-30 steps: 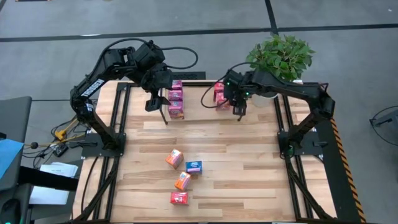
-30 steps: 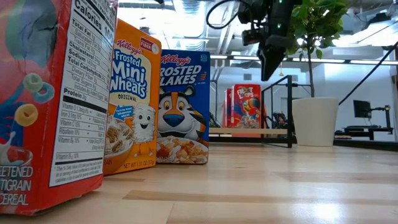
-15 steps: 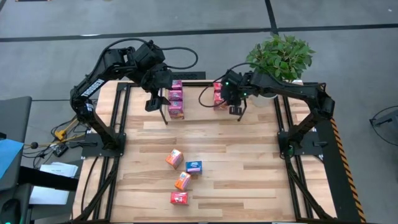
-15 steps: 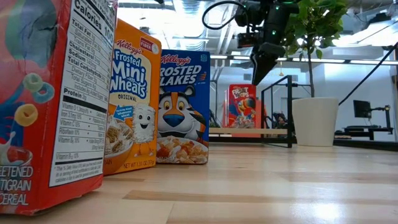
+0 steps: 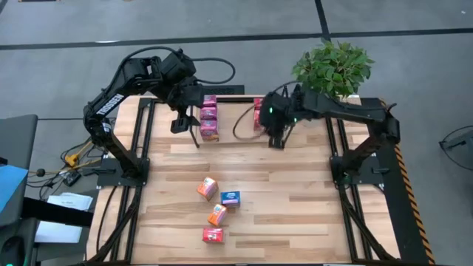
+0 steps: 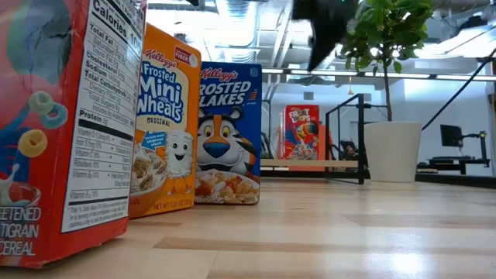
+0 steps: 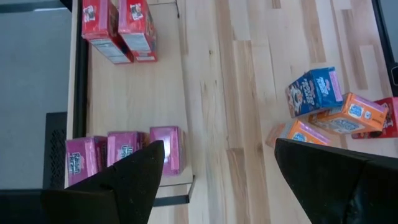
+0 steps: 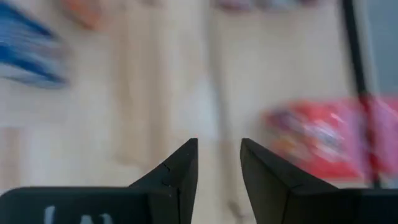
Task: Stack cereal on shelf
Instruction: Put the blue cereal box on the shelf
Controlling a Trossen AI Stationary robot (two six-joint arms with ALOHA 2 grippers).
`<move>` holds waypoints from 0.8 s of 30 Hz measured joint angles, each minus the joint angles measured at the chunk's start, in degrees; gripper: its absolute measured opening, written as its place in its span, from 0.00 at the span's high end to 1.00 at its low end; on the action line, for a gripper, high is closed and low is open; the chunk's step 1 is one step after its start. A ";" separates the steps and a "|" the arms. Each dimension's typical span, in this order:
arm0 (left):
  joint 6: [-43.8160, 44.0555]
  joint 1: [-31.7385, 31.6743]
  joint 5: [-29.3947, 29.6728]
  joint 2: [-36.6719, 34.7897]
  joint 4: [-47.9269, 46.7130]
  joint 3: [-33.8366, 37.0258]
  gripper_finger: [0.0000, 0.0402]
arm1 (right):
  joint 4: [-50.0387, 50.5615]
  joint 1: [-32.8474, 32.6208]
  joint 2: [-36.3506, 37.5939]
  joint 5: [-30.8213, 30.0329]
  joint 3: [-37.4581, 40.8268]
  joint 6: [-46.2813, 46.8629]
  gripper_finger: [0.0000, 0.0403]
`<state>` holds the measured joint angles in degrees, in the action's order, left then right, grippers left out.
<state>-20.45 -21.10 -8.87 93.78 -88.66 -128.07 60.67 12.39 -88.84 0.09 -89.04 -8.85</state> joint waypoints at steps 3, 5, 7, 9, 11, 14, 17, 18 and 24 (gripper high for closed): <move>0.14 0.00 0.07 0.00 -0.71 0.00 0.26 | -3.62 -8.78 -0.39 0.58 -0.96 1.76 0.62; 0.58 0.00 0.07 -0.01 -0.71 0.00 0.26 | -7.34 -14.64 -1.03 -2.31 -0.92 1.71 0.61; 0.81 0.00 0.07 0.00 -0.81 0.00 0.26 | -10.64 -19.45 -2.19 -6.20 -0.94 0.22 0.58; 0.90 0.00 0.07 -0.01 -1.09 0.00 0.26 | -13.74 -22.42 -3.42 -7.77 -0.99 -0.71 0.55; 1.17 0.00 0.07 -0.01 -1.17 -0.01 0.26 | -15.40 -24.10 -5.20 -7.80 -0.87 1.63 0.49; 1.51 0.00 0.08 -0.02 -1.38 0.00 0.26 | -18.83 -25.33 -8.04 -7.09 -0.94 6.78 0.39; 1.60 0.00 0.09 -0.02 -1.38 -0.02 0.26 | -21.58 -25.58 -10.71 -4.40 -0.78 8.58 0.29; 1.53 0.00 0.09 -0.02 -1.38 -0.02 0.26 | -22.00 -25.58 -11.60 -4.14 -0.78 8.90 0.26; 0.98 0.01 1.16 -0.05 -1.30 -0.02 0.26 | -29.27 -25.97 -16.64 -3.30 -2.04 12.32 0.17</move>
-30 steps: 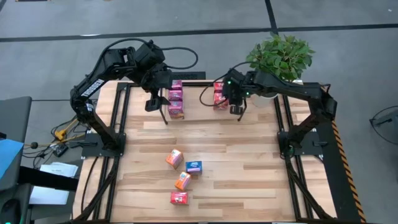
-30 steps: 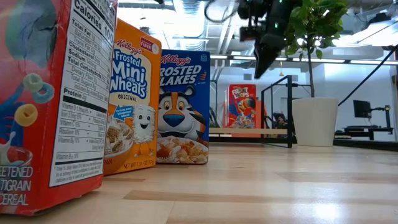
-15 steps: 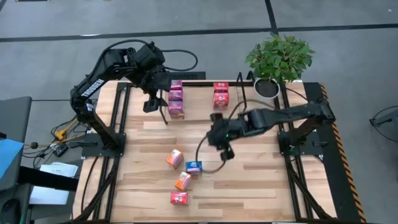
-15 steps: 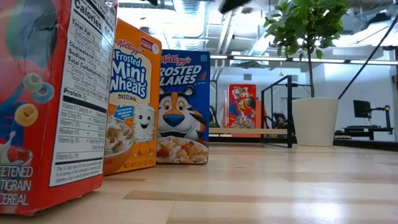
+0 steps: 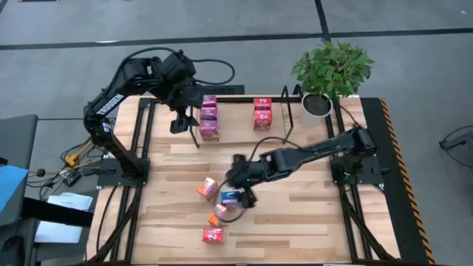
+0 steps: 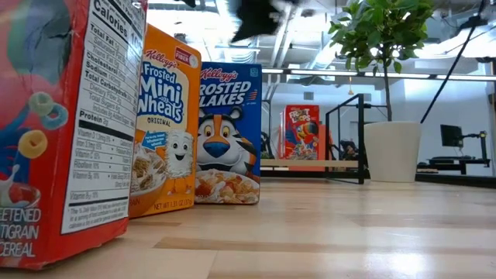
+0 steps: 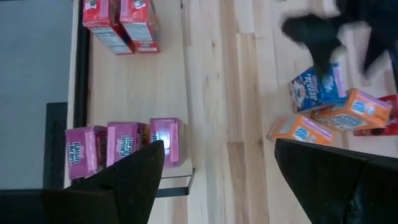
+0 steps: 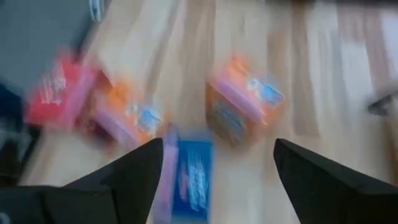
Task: Stack cereal on shelf
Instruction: Put the blue cereal box on the shelf
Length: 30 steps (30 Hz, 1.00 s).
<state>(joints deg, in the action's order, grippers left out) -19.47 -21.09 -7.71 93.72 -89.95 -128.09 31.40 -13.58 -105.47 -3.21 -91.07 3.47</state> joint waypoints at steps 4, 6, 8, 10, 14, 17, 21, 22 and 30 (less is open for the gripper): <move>0.15 0.01 0.53 -0.15 0.02 0.00 0.26 | 2.26 -0.49 -2.75 0.00 -2.46 3.11 0.17; 0.36 -0.01 0.55 -0.41 -0.04 0.03 0.26 | 3.94 -1.00 -3.73 0.33 -2.72 3.81 0.18; 0.30 0.01 0.51 -0.83 0.00 0.00 0.26 | 4.07 -1.27 -5.84 0.16 -4.49 4.15 0.18; 0.56 0.01 0.26 -1.23 0.06 0.02 0.26 | 5.01 -1.78 -6.74 0.30 -5.48 4.27 0.18; 0.63 0.01 0.25 -1.91 0.19 0.00 0.26 | 6.67 -2.29 -8.24 0.43 -7.64 5.41 0.18; 0.61 0.01 0.23 -2.09 -0.03 0.00 0.26 | 6.86 -2.19 -9.15 0.22 -8.00 6.56 0.18; 0.79 0.01 0.29 -2.29 -0.01 0.00 0.26 | 8.96 -2.19 -10.05 0.20 -8.12 7.28 0.19; 0.87 0.01 0.30 -2.29 -0.04 0.00 0.26 | 9.53 -2.23 -10.34 0.32 -8.00 7.30 0.19; 0.86 0.00 0.42 -2.29 -0.02 0.00 0.26 | 12.36 -2.54 -11.05 0.27 -7.86 8.12 0.21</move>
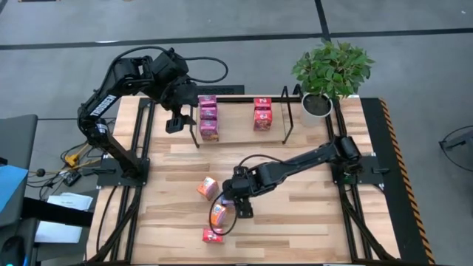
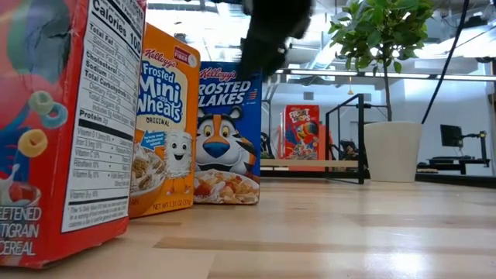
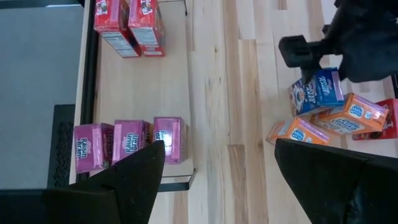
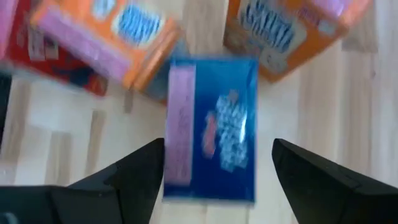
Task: Stack cereal on shelf
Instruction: Put the blue cereal box on the shelf
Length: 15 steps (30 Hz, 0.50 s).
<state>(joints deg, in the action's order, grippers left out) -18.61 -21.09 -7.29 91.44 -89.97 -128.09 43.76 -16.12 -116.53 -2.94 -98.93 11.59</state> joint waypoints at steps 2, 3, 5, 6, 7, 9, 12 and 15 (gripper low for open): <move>0.00 0.01 0.00 0.00 -0.02 0.00 0.26 | 0.49 0.05 0.01 -0.03 -0.07 0.04 0.23; 0.00 0.01 0.00 0.00 0.00 0.00 0.26 | 0.94 0.07 0.02 -0.05 -0.07 0.05 0.25; -0.03 0.01 0.02 0.02 -0.02 0.00 0.26 | 0.99 0.06 0.00 -0.05 -0.07 0.06 0.28; -0.10 0.01 0.02 0.02 -0.02 0.00 0.26 | 1.06 0.02 0.00 0.01 -0.07 0.07 0.30; -0.17 0.01 0.02 0.02 -0.02 0.00 0.26 | 1.01 0.02 0.00 0.04 -0.07 0.07 0.32; -0.18 0.01 0.04 0.02 -0.02 0.00 0.26 | 1.19 0.02 0.00 0.09 -0.07 0.03 0.36; -0.22 0.00 0.09 0.02 -0.04 0.00 0.26 | 1.34 0.13 0.00 0.29 -0.08 -0.01 0.43; -0.22 0.01 0.09 0.02 -0.04 0.00 0.26 | 3.26 0.48 0.24 1.34 -1.10 -0.87 0.49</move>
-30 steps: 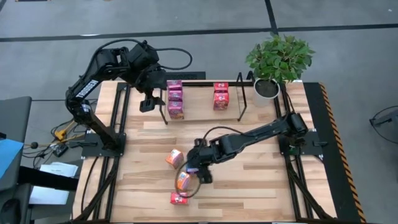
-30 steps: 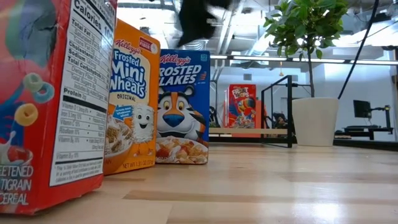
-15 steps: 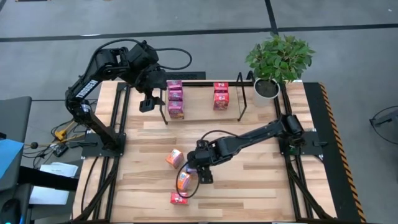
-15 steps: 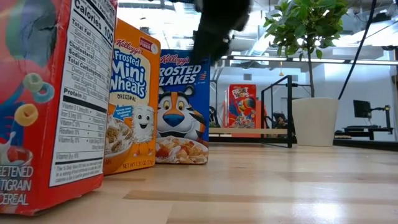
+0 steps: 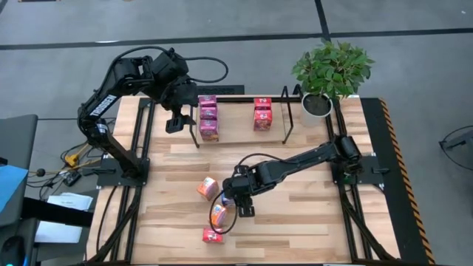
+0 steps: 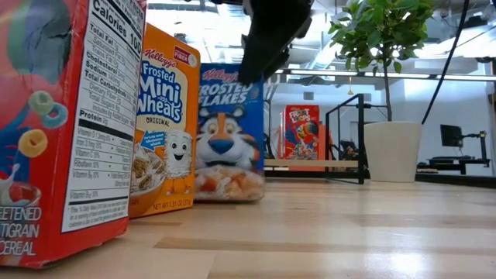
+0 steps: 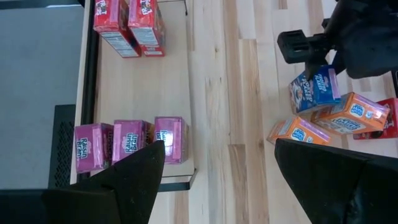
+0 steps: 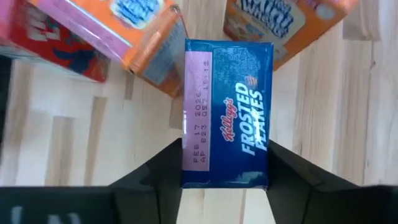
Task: Stack cereal on shelf
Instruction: Put the blue cereal box on the shelf
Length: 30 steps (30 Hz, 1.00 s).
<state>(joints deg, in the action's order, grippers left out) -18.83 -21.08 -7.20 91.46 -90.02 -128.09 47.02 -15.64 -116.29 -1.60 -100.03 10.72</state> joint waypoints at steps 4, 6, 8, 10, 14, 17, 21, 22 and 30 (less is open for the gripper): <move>0.00 0.00 0.02 0.02 0.00 0.00 0.26 | 2.51 0.63 0.15 0.21 -2.33 -1.84 0.52; 0.00 0.00 0.02 0.00 0.01 0.00 0.26 | 4.52 1.20 0.15 0.21 -3.66 -2.20 0.50; 0.00 0.00 0.04 0.02 0.01 0.00 0.26 | 6.25 2.12 0.15 0.21 -5.28 -3.21 0.47; 0.00 0.00 0.04 0.02 0.00 0.00 0.26 | 9.35 3.27 0.15 0.17 -7.18 -4.89 0.45; 0.02 0.00 0.05 0.02 0.00 0.00 0.26 | 13.18 6.21 1.63 0.17 -9.97 -8.85 0.44; 0.02 -0.02 0.07 0.02 0.00 0.00 0.26 | 15.09 9.20 4.29 0.16 -10.01 -11.74 0.46; 0.02 0.00 0.10 0.02 -0.01 0.00 0.26 | 17.26 14.41 8.44 -0.74 -9.99 -15.90 0.49; 0.01 0.00 0.10 0.02 0.00 0.00 0.26 | 17.46 15.77 9.28 -1.44 -10.05 -17.09 0.49; -0.44 0.00 0.66 0.02 0.00 0.00 0.26 | 13.75 27.11 11.44 -3.02 -9.97 -29.81 0.47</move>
<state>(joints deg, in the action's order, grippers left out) -19.27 -21.08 -6.54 91.48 -90.02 -128.09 60.76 11.47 -104.84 -4.61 -110.00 -19.09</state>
